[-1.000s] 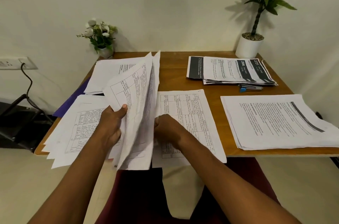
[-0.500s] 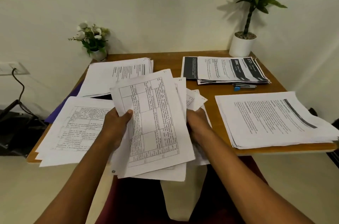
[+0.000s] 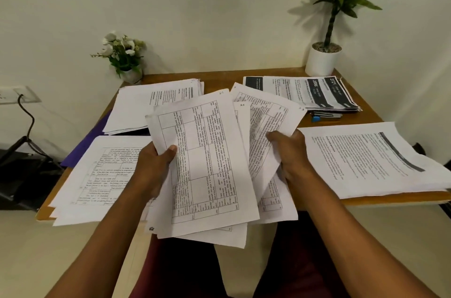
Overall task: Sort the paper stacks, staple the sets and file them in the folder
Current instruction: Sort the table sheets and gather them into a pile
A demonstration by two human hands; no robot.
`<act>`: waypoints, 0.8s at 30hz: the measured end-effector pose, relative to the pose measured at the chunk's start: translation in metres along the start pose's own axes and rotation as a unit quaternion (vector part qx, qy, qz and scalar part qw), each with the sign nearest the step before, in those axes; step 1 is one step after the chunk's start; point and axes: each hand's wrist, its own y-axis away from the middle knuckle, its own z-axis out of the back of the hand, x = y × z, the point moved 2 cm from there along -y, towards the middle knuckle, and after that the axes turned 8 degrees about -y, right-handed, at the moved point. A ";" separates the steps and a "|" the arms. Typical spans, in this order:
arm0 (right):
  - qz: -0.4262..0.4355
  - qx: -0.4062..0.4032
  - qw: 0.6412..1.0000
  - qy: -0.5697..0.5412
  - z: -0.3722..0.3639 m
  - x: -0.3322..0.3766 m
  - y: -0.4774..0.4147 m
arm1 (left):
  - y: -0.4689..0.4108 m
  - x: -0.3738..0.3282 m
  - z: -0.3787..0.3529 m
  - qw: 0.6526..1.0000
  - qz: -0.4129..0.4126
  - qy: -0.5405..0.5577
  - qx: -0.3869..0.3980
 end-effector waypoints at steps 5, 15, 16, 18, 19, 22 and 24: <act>-0.001 0.040 0.999 0.022 0.006 0.002 -0.004 | 0.000 -0.002 -0.004 1.000 -0.007 0.013 0.014; -0.013 0.116 0.993 0.010 -0.010 0.010 0.010 | 0.019 -0.019 -0.022 0.999 -0.033 -0.020 0.009; -0.011 0.133 0.991 0.023 -0.014 0.013 0.014 | 0.022 -0.021 -0.025 1.000 -0.023 -0.017 0.010; -0.014 0.179 0.982 0.058 -0.022 0.017 0.022 | 0.023 -0.025 -0.030 1.000 0.004 0.001 0.019; -0.016 0.195 0.978 0.077 -0.027 0.017 0.025 | 0.023 -0.028 -0.032 1.000 0.012 0.005 0.028; -0.024 0.232 0.967 0.104 -0.042 0.014 0.039 | 0.021 -0.030 -0.027 1.000 0.010 -0.002 0.028; -0.045 0.253 0.964 0.065 -0.052 0.006 0.046 | 0.015 -0.025 -0.016 1.000 0.013 0.014 0.011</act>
